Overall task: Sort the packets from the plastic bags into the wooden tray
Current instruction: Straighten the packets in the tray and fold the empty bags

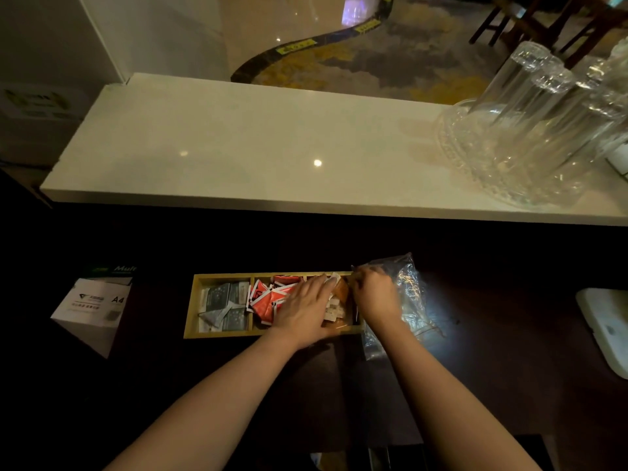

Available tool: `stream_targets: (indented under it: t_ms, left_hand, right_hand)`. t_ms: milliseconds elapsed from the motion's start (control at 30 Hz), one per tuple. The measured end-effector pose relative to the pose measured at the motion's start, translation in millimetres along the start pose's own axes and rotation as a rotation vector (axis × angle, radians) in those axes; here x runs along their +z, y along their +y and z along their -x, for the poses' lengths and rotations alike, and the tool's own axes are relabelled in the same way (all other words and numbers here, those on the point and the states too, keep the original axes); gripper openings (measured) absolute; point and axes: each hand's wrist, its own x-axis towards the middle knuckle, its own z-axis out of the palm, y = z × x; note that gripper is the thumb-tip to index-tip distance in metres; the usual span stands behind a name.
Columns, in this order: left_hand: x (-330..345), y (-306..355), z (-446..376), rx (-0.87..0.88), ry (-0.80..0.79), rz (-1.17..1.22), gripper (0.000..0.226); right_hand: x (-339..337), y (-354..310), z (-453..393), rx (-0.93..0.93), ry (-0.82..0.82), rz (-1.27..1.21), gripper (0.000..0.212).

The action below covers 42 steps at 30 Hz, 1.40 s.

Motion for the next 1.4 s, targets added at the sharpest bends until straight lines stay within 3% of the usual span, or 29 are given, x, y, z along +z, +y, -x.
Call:
stream_targets:
  t_ms: [100,233,433,600,733,867,967,1033,1133,1200,1300,1400]
  left_hand:
    - [2.8,-0.9,1.4,0.031,0.078,-0.022,0.089]
    - [-0.2,-0.6,-2.5,0.075,0.082,-0.129,0.085]
    - [0.3,1.4,-11.7,0.067,0.035,-0.247,0.078]
    - [-2.3,2.9,-14.2,0.066,0.024,-0.301,0.073]
    - [3.2,5.1,-14.6,0.056,-0.049,-0.349,0.075]
    - [2.4,0.2,-10.9,0.086,-0.042,-0.249,0.084]
    - [-5.7,-8.8,0.9,0.08,0.086,-0.218,0.079]
    - [-10.0,-16.9,13.2,0.016,0.176,-0.212,0.073]
    - [-13.9,-39.9,34.9,-0.229,0.277,-0.26,0.067]
    - [-11.7,-58.6,50.2,-0.395,0.307,-0.25,0.069]
    - [1.1,-80.1,69.0,-0.515,0.251,-0.216,0.07]
    - [12.8,-86.1,73.9,-0.513,0.14,-0.207,0.067]
  right_hand:
    - [4.0,-5.4,-1.1,0.055,-0.099,0.022,0.023]
    - [3.9,-4.7,-5.6,0.117,-0.068,-0.011,0.022]
    - [12.2,-11.3,-6.3,0.045,-0.191,0.075,0.028]
    - [1.1,0.3,-3.1,0.03,-0.059,0.103,0.024]
    - [11.5,-3.2,8.6,-0.049,-0.181,0.261,0.022]
    - [10.5,1.7,10.8,-0.02,-0.218,0.043,0.028]
    - [-2.4,2.8,9.9,0.085,-0.169,-0.093,0.043]
    - [-11.0,6.5,12.2,0.11,-0.094,-0.12,0.045]
    - [-12.5,16.9,20.1,-0.014,0.054,-0.168,0.042]
    - [-2.0,19.1,24.7,-0.101,0.023,-0.21,0.05]
    - [22.2,9.5,32.1,-0.152,-0.083,-0.184,0.061]
    - [41.2,-0.2,38.4,-0.193,-0.103,-0.067,0.063]
